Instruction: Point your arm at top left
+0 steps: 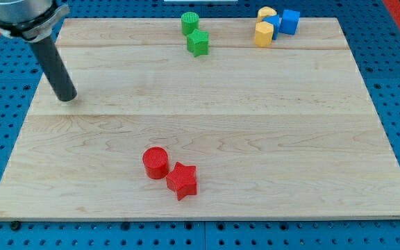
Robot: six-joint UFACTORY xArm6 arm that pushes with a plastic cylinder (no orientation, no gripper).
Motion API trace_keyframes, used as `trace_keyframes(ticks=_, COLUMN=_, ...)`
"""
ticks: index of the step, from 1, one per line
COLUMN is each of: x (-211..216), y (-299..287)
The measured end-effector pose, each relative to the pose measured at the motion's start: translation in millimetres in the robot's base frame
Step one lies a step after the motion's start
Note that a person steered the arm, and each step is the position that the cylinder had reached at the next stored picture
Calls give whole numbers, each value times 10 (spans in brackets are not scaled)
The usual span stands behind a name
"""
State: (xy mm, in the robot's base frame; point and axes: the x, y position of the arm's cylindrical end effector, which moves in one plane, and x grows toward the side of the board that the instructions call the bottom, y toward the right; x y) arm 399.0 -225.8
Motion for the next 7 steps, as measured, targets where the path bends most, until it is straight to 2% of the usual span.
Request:
trace_keyframes(ticks=2, x=-699, y=-27)
trace_keyframes(ticks=5, x=-1156, y=-133)
trace_keyframes(ticks=7, x=-1742, y=1)
